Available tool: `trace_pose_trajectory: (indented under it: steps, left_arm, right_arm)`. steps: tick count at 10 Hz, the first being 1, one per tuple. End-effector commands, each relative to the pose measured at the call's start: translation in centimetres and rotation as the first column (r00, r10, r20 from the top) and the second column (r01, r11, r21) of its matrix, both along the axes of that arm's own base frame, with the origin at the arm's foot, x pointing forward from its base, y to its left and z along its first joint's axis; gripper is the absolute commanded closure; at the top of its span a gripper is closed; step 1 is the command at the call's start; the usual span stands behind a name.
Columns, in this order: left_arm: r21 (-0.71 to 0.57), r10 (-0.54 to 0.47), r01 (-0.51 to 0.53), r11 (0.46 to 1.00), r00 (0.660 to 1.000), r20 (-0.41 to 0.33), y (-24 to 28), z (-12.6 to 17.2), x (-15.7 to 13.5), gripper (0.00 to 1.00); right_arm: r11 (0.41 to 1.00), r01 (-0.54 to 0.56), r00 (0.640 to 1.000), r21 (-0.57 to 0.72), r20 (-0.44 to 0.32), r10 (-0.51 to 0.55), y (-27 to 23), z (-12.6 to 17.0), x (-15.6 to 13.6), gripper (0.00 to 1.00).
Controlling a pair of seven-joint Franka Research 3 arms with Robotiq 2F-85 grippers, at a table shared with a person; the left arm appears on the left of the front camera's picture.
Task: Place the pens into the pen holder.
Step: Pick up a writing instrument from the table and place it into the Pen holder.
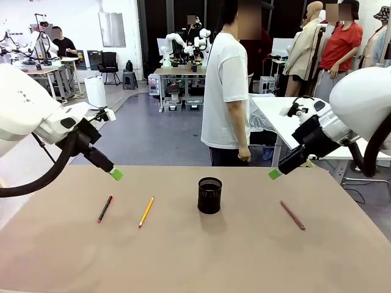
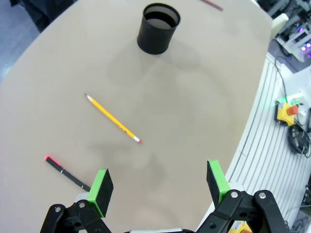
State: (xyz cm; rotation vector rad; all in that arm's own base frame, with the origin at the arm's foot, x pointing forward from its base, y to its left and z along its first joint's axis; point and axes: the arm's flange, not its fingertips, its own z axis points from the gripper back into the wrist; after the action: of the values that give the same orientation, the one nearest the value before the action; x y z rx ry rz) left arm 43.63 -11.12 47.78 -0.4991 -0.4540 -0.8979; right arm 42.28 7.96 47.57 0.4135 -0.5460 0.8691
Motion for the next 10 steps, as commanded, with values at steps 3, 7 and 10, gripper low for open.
trace_pose_trajectory:
  steps: [3,7,10]
  left_arm:
    - [0.000,0.000,0.000,1.000,1.000,0.000,0.0,0.0,0.0,0.00]
    - [-0.028,-0.103,0.106,0.994,0.991,0.080,1.3,1.8,1.0,0.00]
    - [-0.074,-0.124,0.136,0.988,0.982,0.143,3.3,4.3,1.8,0.00]
  right_arm:
    - [1.000,0.000,1.000,0.000,0.000,0.000,0.0,0.0,0.0,0.00]
    - [0.993,-0.105,0.992,0.059,0.072,0.100,-2.8,1.6,1.5,0.00]
    - [0.988,-0.126,0.986,0.086,0.124,0.114,-5.6,4.3,2.2,0.00]
